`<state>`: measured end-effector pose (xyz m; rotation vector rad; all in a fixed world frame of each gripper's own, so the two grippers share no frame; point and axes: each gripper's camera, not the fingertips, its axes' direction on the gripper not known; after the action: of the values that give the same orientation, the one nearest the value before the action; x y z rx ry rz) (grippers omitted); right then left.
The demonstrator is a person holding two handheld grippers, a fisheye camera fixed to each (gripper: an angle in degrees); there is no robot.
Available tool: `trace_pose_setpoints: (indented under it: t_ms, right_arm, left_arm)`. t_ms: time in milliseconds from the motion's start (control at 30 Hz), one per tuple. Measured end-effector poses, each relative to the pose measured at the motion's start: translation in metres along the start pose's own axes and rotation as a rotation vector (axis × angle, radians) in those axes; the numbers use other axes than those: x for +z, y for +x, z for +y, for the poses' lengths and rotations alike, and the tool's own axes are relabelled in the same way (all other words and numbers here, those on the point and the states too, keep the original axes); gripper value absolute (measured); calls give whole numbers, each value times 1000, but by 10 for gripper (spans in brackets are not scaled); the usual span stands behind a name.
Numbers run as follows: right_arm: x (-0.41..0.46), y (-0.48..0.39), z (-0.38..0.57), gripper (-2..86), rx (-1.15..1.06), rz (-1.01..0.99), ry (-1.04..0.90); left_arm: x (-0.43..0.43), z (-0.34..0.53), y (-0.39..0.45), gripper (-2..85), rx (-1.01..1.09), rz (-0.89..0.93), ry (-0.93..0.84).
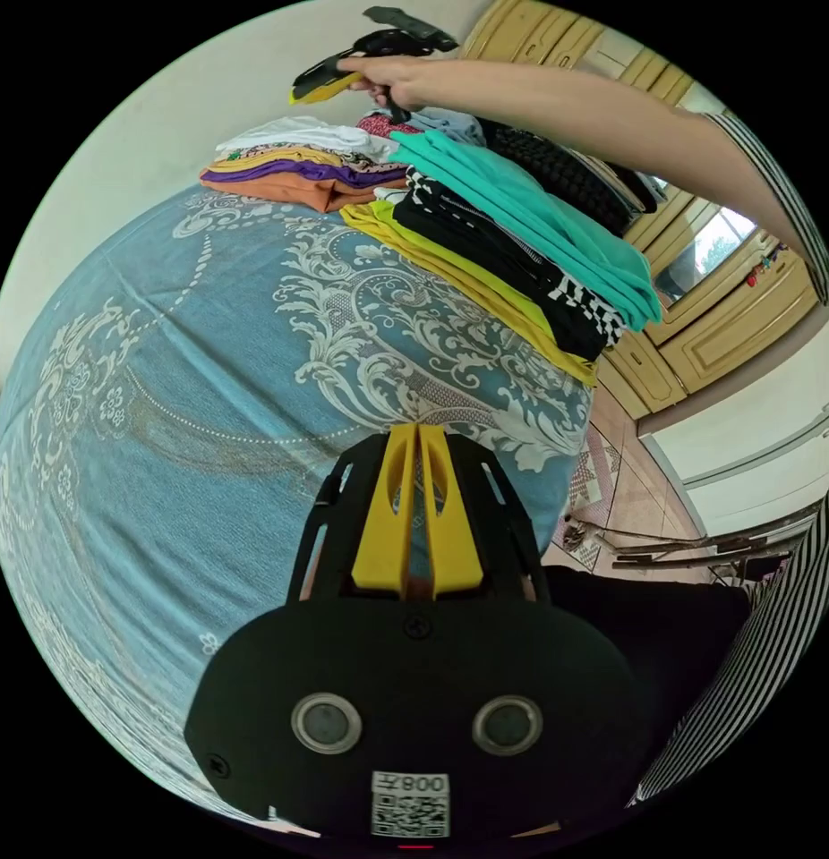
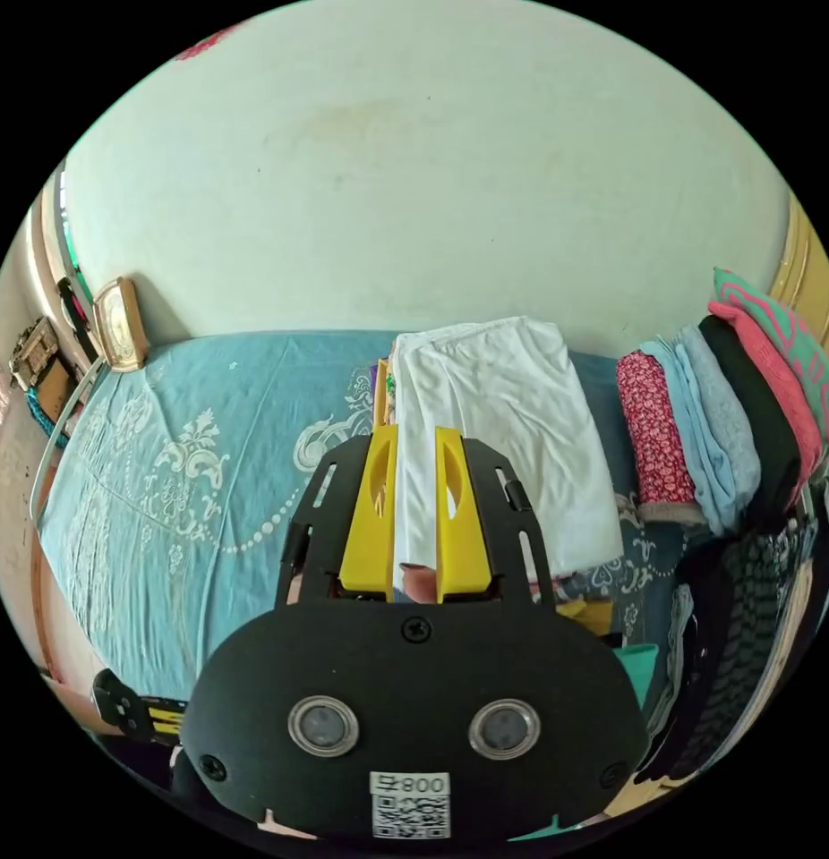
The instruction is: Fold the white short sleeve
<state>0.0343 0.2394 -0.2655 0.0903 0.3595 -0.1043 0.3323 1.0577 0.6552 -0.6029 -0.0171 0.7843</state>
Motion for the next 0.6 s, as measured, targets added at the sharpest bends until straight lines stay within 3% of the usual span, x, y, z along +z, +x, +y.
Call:
trace_pose_setpoints:
  t_ms: [267, 600]
  right_arm:
    - [77, -23, -88, 78, 7, 65, -66]
    - [98, -34, -112, 41, 12, 117, -94]
  left_arm:
    - [-43, 29, 16, 5, 13, -19, 28]
    - [-96, 56, 31, 5, 27, -45, 37]
